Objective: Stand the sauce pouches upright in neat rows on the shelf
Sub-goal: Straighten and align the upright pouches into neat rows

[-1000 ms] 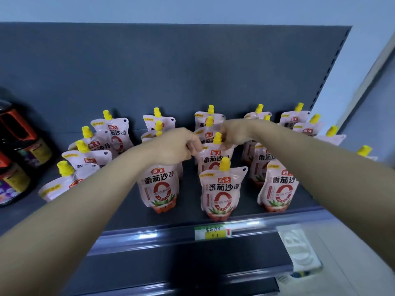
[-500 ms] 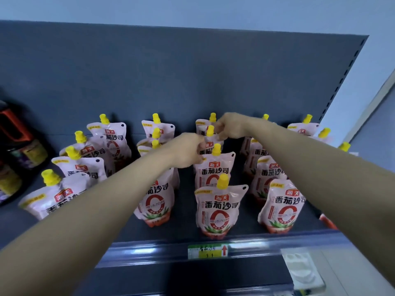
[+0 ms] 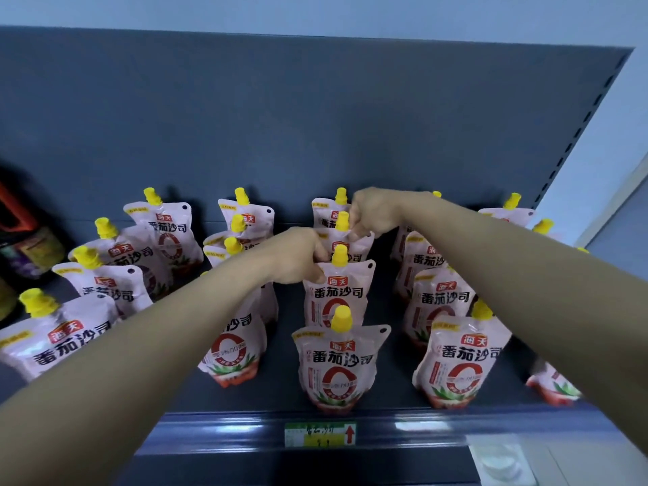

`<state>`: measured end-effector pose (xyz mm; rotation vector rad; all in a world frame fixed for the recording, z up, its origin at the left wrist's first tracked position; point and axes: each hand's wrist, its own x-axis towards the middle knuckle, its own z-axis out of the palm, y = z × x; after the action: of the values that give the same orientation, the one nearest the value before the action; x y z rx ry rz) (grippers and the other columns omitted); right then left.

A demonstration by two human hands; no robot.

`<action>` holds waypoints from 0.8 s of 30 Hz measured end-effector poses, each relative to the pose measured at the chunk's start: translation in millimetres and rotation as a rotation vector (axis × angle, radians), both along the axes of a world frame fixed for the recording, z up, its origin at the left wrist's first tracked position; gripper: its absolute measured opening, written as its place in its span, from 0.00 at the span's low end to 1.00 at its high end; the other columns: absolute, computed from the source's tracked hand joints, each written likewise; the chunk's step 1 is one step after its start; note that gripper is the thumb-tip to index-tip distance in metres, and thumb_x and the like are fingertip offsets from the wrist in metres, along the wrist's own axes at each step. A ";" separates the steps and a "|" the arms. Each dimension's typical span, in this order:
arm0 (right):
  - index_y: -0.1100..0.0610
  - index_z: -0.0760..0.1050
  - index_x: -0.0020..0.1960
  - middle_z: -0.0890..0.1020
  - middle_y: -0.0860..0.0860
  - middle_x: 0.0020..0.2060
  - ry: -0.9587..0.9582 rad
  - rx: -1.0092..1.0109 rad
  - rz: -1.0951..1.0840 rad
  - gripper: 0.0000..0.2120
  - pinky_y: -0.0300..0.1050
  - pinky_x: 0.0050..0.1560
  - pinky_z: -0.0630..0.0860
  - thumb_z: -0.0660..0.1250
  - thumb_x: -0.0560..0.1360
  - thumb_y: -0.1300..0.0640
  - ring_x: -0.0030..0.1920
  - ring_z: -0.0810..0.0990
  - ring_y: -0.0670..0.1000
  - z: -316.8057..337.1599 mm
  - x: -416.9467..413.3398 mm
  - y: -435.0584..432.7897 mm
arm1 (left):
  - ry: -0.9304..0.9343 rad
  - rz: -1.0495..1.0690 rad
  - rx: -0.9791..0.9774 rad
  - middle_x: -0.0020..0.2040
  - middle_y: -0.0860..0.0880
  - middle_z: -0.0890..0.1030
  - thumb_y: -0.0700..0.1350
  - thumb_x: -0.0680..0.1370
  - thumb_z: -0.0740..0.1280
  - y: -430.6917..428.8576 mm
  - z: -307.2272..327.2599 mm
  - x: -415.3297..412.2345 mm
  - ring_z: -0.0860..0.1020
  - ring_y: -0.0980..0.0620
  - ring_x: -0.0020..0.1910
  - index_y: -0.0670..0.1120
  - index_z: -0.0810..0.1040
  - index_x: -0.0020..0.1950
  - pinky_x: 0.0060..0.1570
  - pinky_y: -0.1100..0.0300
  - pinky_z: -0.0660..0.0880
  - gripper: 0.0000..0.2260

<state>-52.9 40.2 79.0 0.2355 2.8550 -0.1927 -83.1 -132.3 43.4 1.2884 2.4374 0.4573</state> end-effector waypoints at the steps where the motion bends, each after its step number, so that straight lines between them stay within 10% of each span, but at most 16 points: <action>1: 0.66 0.80 0.52 0.78 0.55 0.38 -0.007 -0.011 -0.006 0.13 0.40 0.35 0.72 0.69 0.75 0.57 0.32 0.75 0.51 -0.4 -0.9 1.4 | 0.000 0.008 -0.006 0.26 0.51 0.64 0.40 0.71 0.71 0.1 -0.1 -0.4 0.62 0.53 0.28 0.43 0.74 0.28 0.31 0.60 0.62 0.13; 19: 0.64 0.79 0.51 0.75 0.52 0.42 -0.009 -0.081 -0.059 0.14 0.46 0.49 0.77 0.66 0.76 0.52 0.41 0.76 0.52 -4.7 2.3 2.7 | -0.005 -0.038 -0.040 0.28 0.52 0.70 0.40 0.72 0.70 -3.6 4.5 -0.5 0.69 0.54 0.31 0.44 0.76 0.30 0.40 0.58 0.70 0.11; 24: 0.69 0.76 0.56 0.80 0.64 0.55 -0.079 -0.099 -0.120 0.11 0.51 0.58 0.79 0.65 0.75 0.67 0.56 0.81 0.60 8.3 3.5 8.8 | -0.072 -0.054 -0.089 0.46 0.51 0.82 0.37 0.73 0.69 -12.3 27.6 -14.5 0.77 0.59 0.40 0.45 0.81 0.55 0.35 0.73 0.71 0.11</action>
<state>-49.4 49.1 87.3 0.3853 2.7461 -0.3396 -97.6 -144.6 71.0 1.2746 2.3307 0.3698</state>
